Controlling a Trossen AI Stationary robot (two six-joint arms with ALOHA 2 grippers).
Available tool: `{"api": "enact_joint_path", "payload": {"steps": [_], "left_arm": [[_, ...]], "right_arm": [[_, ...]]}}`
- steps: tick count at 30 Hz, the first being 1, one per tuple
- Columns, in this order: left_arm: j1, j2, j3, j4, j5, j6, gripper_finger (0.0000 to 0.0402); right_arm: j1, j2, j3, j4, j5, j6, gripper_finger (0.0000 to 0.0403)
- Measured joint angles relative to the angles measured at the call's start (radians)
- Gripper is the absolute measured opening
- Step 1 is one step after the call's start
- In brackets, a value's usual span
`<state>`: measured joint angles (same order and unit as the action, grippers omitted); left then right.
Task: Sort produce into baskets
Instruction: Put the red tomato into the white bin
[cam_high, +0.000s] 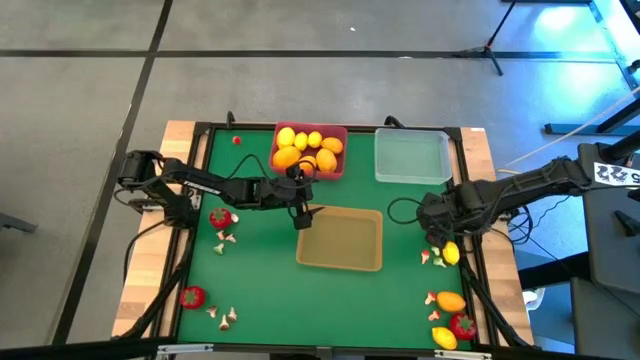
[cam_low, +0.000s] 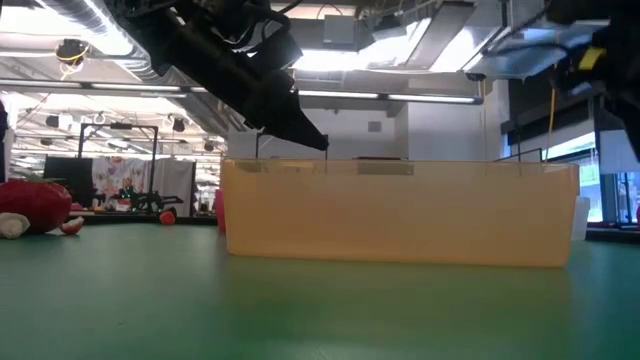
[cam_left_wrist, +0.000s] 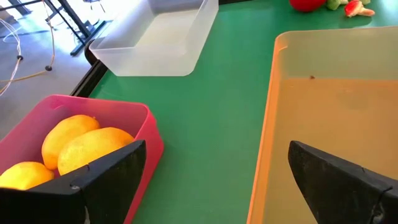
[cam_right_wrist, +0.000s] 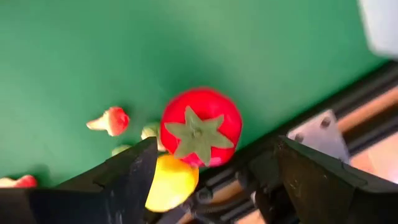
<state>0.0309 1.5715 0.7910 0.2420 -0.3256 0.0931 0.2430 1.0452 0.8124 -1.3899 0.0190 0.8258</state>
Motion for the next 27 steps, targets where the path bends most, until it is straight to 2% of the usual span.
{"api": "enact_joint_path", "payload": {"steps": [9, 27], "left_arm": [[0.000, 0.000, 0.000, -0.010, 0.000, 0.000, 0.0388], [0.000, 0.000, 0.000, -0.060, 0.000, 0.000, 0.0388]], "right_arm": [[-0.094, 0.068, -0.004, -0.015, -0.046, -0.022, 0.0319], [-0.099, 0.296, 0.000, -0.006, -0.082, -0.105, 0.0319]]}}
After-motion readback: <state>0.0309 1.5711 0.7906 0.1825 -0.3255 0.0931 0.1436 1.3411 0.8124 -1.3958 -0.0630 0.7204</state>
